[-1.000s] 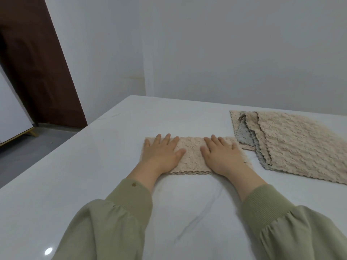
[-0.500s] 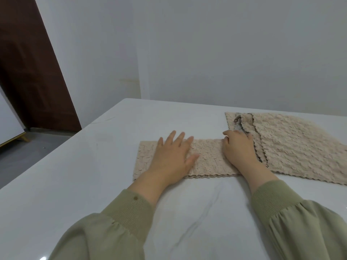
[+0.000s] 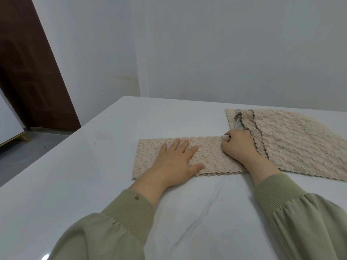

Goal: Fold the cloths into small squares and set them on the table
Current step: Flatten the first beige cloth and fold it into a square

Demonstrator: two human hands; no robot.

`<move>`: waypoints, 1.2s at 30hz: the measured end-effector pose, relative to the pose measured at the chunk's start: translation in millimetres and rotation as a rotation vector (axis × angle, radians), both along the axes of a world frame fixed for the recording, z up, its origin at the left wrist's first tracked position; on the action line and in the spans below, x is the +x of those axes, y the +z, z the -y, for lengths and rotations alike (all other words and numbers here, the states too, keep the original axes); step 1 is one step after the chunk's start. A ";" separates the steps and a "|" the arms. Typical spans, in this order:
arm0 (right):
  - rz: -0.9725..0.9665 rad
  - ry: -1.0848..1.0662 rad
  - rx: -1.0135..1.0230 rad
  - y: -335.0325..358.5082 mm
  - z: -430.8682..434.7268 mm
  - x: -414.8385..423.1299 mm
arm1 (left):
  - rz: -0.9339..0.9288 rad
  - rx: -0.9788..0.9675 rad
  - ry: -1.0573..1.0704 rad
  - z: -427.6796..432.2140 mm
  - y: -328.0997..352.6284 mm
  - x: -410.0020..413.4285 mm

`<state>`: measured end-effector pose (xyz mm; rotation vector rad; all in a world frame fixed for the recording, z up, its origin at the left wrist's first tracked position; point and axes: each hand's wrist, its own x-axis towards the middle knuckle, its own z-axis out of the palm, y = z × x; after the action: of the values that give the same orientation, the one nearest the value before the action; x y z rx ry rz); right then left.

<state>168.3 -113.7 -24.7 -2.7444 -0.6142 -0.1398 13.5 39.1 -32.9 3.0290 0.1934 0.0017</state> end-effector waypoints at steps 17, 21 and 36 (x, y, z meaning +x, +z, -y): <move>-0.363 0.051 0.699 49.6 6.6 -22.0 | 0.029 -0.016 0.015 1.1 -0.1 -1.1; -0.299 0.180 0.659 69.6 4.0 -39.7 | 0.231 -0.189 0.094 4.3 3.2 -7.0; -0.192 0.535 0.434 114.1 11.1 -91.5 | 0.643 -0.867 0.049 14.1 47.9 -26.4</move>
<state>76.8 -124.8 89.4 -2.0718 -1.0877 0.1045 -12.8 24.9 15.0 2.0308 0.1514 0.6856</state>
